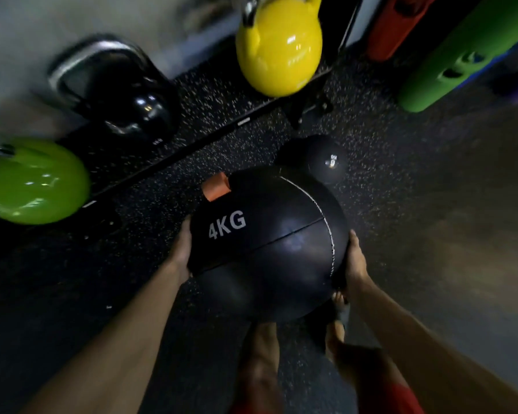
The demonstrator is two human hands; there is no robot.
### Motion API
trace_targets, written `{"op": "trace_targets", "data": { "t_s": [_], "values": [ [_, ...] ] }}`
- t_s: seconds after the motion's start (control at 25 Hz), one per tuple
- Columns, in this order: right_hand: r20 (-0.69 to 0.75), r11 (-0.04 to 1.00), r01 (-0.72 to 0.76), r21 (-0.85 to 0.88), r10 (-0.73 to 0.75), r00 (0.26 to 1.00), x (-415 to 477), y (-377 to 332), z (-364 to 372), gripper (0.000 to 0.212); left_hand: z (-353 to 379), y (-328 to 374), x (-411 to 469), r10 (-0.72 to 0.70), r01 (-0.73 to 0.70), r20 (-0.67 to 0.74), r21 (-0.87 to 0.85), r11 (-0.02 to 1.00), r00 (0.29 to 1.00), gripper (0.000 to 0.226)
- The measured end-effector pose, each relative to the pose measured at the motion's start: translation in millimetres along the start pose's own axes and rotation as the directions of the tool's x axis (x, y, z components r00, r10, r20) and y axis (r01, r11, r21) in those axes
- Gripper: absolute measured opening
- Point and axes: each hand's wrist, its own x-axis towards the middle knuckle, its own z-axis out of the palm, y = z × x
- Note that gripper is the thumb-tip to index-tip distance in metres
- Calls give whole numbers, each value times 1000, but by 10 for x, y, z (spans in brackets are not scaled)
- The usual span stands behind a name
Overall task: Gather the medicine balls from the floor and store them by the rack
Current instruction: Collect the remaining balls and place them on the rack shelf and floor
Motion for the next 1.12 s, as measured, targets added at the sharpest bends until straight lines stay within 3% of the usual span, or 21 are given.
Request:
{"op": "trace_targets", "data": {
  "t_s": [0.24, 0.44, 0.64, 0.8, 1.0, 1.12],
  "values": [
    [189, 997, 54, -54, -42, 981, -1131, -406, -359, 93, -96, 40, -1779, 131, -145, -100, -147, 978, 986, 82],
    [386, 991, 126, -55, -95, 918, -1359, -603, -434, 102, -64, -113, -2931, 224, -263, -170, -265, 928, 960, 76],
    [510, 955, 294, -40, -233, 828, -2257, -1086, -393, 103, -118, -319, -3724, 345, -414, -257, -307, 857, 903, 77],
    [603, 894, 449, 6, -361, 711, -3008, -1334, -426, 99, -64, -267, -4446, 461, -542, -296, -322, 777, 837, 68],
    [701, 763, 620, 182, -543, 463, -4029, -1681, -482, 81, -108, -107, -5465, 664, -756, -365, -271, 595, 653, 54],
    [681, 643, 727, 241, -646, 346, -4725, -2099, -492, 89, -141, 5, -6131, 773, -880, -421, -193, 435, 475, 52]
  ]
}}
